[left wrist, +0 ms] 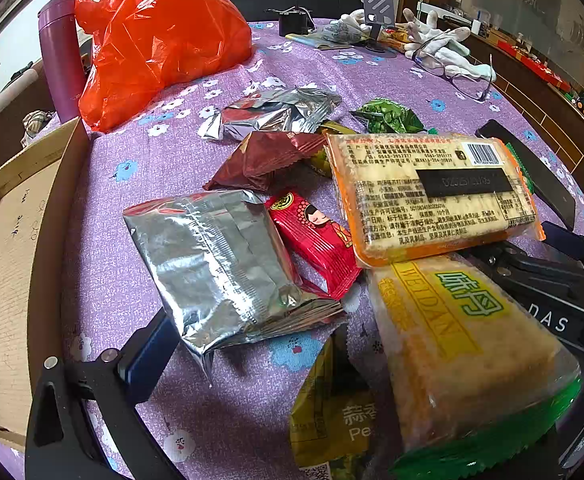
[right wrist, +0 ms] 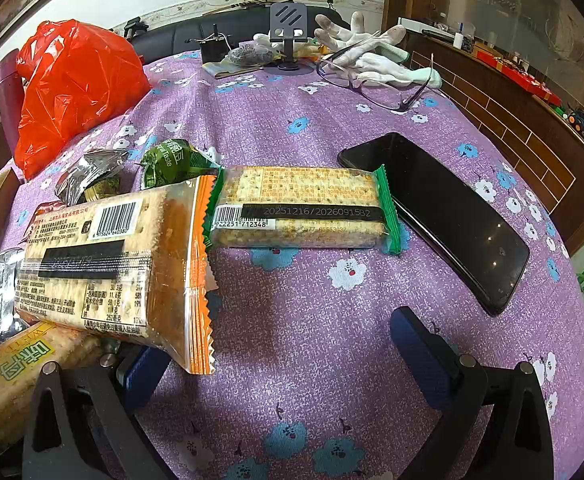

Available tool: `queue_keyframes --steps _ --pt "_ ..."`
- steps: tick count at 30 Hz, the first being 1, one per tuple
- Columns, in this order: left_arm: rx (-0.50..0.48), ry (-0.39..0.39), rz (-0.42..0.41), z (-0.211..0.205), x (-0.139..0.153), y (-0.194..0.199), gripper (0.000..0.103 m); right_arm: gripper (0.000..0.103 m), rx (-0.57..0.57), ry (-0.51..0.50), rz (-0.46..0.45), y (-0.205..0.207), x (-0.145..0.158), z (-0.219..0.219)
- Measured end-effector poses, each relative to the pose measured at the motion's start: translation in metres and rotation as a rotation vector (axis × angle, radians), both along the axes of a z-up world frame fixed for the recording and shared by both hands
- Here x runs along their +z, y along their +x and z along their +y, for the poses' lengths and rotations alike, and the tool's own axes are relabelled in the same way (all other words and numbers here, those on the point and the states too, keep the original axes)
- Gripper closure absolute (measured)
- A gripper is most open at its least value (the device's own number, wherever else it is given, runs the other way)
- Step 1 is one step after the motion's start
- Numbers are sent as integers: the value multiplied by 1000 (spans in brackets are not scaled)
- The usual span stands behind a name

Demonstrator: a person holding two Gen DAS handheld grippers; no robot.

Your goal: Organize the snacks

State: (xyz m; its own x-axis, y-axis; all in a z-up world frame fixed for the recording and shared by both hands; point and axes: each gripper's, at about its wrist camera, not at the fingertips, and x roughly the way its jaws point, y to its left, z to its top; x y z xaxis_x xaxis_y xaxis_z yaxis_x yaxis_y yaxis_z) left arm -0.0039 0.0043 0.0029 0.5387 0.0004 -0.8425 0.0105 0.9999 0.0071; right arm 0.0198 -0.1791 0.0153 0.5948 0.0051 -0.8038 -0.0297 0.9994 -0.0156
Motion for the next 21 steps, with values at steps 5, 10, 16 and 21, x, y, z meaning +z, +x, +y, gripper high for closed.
queue_keyframes --steps 5,10,16,21 --pt "0 0 0 0 0 0 0 1 0 0 0 0 0 0" --pt "0 0 0 0 0 0 0 1 0 0 0 0 0 0" --pt "-46 -1 7 3 1 0 0 1 -14 2 -2 0 0 0" --pt "-80 -3 6 3 1 -1 0 1 -14 1 -2 0 0 0"
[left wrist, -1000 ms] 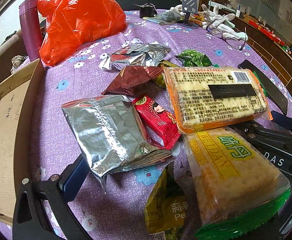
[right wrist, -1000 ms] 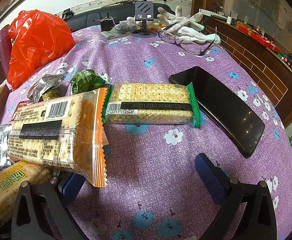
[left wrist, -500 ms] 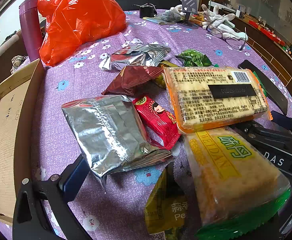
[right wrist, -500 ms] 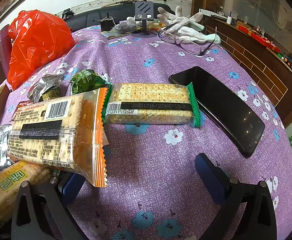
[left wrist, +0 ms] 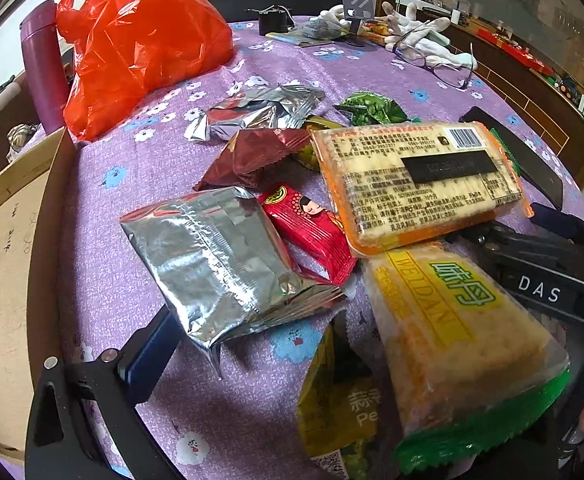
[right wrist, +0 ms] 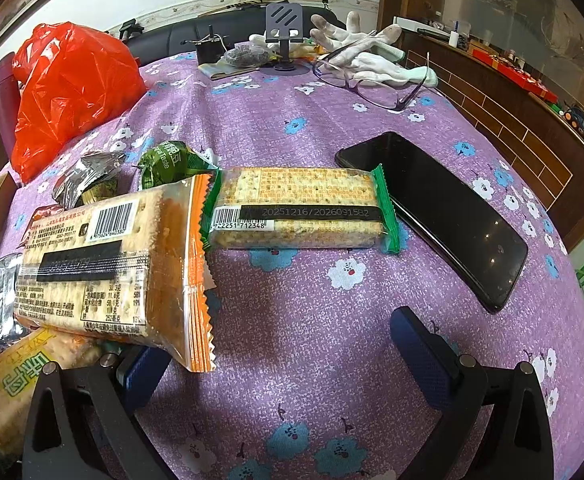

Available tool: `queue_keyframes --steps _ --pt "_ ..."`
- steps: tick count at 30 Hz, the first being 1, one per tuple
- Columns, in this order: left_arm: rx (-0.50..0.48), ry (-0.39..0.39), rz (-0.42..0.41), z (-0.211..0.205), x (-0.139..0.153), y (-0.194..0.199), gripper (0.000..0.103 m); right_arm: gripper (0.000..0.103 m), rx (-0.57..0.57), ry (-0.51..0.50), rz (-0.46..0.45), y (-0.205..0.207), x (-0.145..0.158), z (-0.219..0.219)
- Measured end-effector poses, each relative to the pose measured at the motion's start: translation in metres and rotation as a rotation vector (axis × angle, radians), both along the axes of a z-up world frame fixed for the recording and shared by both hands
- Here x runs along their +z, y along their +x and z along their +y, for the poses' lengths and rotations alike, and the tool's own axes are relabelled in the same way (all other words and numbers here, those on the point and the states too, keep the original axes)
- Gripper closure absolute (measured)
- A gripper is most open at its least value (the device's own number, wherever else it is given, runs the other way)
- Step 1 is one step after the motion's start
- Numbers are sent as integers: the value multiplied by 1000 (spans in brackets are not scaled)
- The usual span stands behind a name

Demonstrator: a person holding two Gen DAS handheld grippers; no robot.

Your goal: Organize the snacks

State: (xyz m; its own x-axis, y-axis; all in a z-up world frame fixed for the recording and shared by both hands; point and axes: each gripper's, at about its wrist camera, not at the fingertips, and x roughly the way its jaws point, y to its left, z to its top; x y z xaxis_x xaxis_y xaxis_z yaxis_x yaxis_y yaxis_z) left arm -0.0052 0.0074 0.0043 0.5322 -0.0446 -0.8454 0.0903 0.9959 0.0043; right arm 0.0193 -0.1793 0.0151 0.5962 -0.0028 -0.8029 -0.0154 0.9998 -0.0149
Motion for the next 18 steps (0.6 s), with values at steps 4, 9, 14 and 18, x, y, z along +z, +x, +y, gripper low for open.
queue_keyframes --steps 4,9,14,18 --pt "-10 -1 1 -3 0 -1 0 1 18 -1 13 3 0 -1" --pt "-27 3 11 -3 1 -1 0 1 46 0 33 3 1 -2" --pt "-34 1 15 -3 1 -1 0 1 59 -1 40 2 1 -4" --pt "-36 -19 6 -2 2 -5 0 1 26 89 17 -7 5 -18"
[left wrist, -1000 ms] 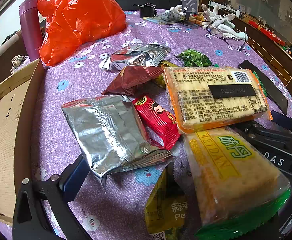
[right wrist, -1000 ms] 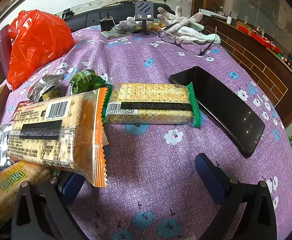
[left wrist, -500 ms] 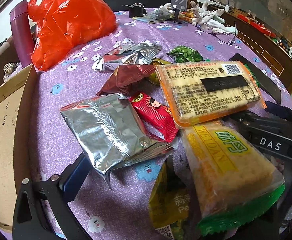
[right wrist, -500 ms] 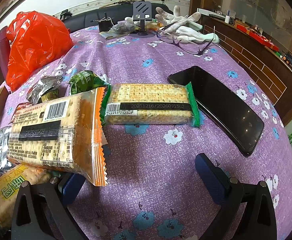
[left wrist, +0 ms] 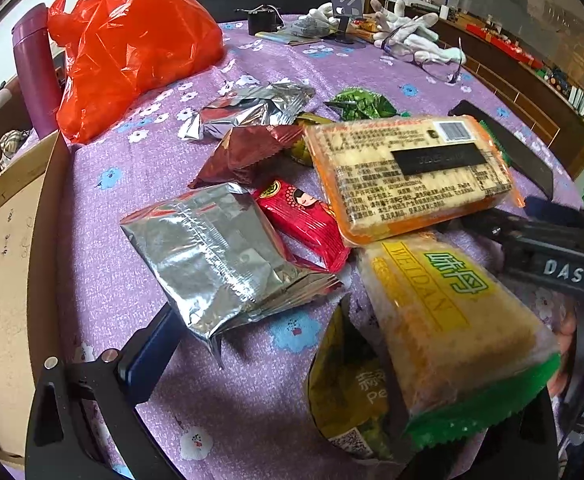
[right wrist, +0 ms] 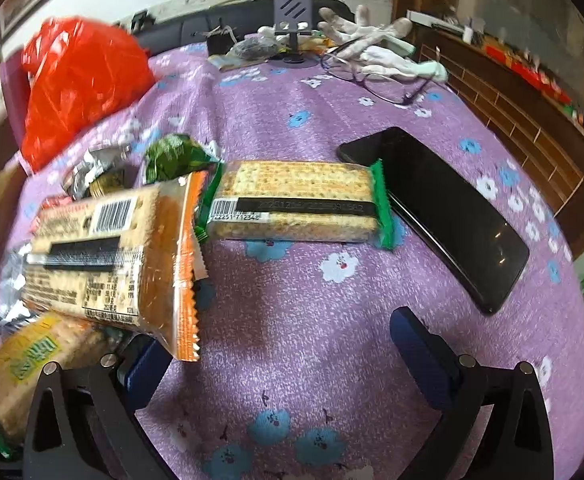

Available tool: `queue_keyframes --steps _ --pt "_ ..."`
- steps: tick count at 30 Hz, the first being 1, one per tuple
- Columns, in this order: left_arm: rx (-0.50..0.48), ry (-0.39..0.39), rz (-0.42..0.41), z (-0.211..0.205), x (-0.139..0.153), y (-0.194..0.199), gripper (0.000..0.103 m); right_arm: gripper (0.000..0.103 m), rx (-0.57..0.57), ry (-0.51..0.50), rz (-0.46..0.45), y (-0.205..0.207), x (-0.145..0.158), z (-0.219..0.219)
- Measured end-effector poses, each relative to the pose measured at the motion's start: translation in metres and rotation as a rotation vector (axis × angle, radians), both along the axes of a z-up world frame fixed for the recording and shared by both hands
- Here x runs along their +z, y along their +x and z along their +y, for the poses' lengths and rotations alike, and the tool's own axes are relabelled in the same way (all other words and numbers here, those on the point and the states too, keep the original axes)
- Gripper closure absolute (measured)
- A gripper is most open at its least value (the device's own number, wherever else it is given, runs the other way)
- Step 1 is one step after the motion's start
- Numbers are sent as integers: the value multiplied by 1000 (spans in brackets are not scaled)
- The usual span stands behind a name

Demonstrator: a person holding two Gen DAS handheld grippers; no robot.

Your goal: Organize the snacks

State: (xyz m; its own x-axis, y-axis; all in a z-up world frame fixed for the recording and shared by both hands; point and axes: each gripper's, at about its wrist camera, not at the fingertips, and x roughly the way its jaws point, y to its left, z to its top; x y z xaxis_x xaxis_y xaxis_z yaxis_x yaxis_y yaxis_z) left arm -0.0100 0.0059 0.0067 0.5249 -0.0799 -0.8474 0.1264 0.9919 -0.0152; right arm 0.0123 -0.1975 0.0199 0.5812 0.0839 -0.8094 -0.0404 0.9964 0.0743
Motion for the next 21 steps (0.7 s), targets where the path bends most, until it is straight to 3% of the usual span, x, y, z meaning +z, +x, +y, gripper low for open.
queue_keyframes --steps 4,8,11,17,21 --pt "0 -19 -24 3 5 -5 0 1 -20 105 -13 -16 4 -11" --pt "-12 21 -59 3 14 -15 0 1 20 135 -19 -34 12 -12" --pt "-12 8 -75 9 23 -25 0 1 20 156 -35 -47 18 -18" --pt "-25 -6 -93 18 33 -50 0 0 25 317 -57 -64 27 -30" --pt "-19 -28 -136 26 43 -65 0 0 63 331 -84 -75 41 -24"
